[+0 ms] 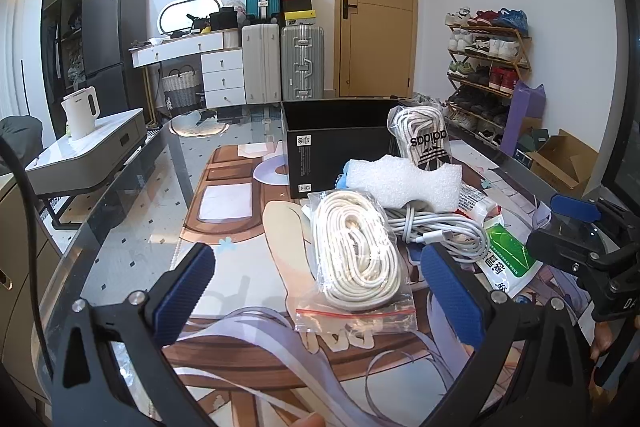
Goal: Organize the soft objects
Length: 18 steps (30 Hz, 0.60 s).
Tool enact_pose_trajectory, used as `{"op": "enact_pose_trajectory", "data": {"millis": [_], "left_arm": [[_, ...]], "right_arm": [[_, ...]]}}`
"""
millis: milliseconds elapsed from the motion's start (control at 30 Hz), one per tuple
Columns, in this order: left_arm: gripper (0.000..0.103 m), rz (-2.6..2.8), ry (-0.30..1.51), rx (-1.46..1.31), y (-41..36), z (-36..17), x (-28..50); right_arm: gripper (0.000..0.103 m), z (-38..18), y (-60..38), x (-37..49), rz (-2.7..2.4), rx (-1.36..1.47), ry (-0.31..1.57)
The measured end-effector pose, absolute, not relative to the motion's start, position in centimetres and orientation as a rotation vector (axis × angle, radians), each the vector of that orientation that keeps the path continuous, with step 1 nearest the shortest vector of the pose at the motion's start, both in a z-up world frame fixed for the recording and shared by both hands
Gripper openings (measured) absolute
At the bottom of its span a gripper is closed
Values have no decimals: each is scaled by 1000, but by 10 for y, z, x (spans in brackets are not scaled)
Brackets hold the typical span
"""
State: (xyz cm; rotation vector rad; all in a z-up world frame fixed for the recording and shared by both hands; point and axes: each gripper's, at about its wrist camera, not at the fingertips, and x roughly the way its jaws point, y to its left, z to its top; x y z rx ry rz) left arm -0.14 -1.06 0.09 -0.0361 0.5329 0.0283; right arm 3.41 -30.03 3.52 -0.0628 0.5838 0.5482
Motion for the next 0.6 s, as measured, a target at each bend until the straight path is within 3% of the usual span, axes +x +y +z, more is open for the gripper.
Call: {"op": "enact_pose_trajectory", "data": {"millis": [600], "left_arm": [[103, 27, 540, -32, -10, 0, 0]], "right_arm": [[102, 31, -299, 34, 556, -73, 592]]}}
